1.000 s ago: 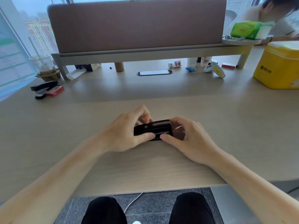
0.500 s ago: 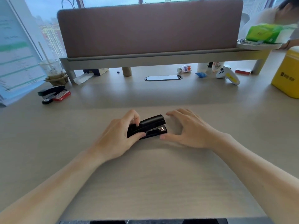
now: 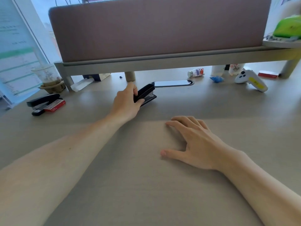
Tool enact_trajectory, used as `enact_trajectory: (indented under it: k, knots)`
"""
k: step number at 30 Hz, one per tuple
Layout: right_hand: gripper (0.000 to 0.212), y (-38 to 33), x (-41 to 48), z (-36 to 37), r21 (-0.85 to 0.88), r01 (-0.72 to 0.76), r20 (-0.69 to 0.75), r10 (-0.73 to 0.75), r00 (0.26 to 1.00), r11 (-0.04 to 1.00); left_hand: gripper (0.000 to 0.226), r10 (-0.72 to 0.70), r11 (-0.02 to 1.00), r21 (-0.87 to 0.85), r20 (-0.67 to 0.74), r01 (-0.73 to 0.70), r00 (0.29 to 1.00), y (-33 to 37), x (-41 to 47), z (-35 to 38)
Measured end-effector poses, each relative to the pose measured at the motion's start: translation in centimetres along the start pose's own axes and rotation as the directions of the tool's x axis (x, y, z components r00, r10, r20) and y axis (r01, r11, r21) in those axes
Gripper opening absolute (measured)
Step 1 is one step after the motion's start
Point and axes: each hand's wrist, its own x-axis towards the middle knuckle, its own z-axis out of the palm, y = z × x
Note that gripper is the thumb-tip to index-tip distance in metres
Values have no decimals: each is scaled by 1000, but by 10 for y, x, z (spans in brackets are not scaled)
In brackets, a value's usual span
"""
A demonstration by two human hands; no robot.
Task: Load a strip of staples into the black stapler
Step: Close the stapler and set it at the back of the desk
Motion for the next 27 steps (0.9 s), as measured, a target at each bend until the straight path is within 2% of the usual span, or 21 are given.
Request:
enact_trajectory:
  k: [5, 23, 27]
  knots:
    - [101, -2, 0, -3, 2, -9, 19, 9, 1000, 1000, 27, -71, 996, 53, -4, 71, 997, -4, 34, 23]
    - [102, -4, -2, -4, -22, -9, 30, 10, 1000, 1000, 32, -72, 994, 82, -17, 73, 997, 4, 47, 34]
    - [103, -4, -1, -5, -22, -12, 51, 13, 999, 1000, 41, 20, 995, 102, -107, -9, 994, 1, 43, 17]
